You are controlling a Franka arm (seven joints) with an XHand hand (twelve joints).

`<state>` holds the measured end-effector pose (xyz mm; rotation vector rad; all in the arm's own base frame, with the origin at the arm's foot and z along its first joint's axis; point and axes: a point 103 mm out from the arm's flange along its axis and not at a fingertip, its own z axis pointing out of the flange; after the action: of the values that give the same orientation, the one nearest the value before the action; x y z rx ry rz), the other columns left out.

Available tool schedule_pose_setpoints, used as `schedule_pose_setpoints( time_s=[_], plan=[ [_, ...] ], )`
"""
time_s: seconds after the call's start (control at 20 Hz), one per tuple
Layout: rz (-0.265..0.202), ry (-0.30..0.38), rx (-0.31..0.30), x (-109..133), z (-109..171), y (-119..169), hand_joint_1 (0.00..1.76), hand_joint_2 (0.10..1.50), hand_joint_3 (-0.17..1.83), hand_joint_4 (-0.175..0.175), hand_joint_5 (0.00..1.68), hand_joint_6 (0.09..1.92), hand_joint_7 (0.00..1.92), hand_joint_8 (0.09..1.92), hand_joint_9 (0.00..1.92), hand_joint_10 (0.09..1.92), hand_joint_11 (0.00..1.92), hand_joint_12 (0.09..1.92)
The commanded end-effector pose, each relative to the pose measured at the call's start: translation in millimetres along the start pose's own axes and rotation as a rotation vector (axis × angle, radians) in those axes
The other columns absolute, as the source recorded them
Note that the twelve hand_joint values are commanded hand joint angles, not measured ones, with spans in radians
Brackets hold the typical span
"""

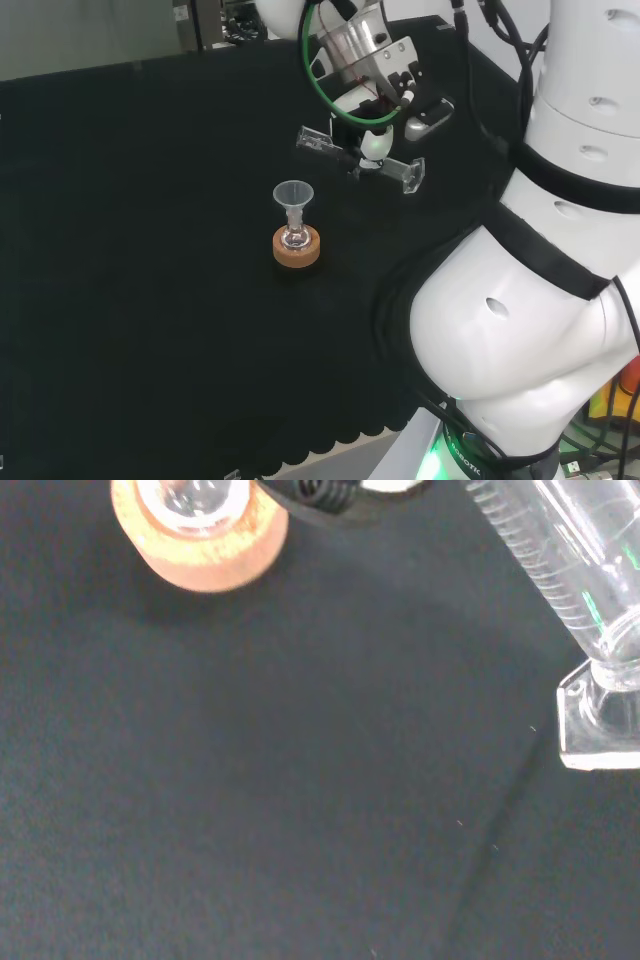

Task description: Put the graduated cylinder back on the table.

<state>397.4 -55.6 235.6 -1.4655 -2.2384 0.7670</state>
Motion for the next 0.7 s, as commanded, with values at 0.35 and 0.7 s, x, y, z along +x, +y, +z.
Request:
schedule_pose_setpoints(
  time_s=[0.35, 0.7],
  plan=[
    [-0.050, 0.152, -0.249, -20, 18, 18, 1.28, 1.05, 0.00, -0.175, 1.11, 0.79, 1.14, 0.78, 1.48, 0.09, 1.19, 0.79],
    [-0.099, 0.256, -0.396, -34, 15, 55, 1.28, 1.05, 0.00, -0.175, 1.11, 0.79, 1.14, 0.78, 1.48, 0.09, 1.19, 0.79]
  ],
)
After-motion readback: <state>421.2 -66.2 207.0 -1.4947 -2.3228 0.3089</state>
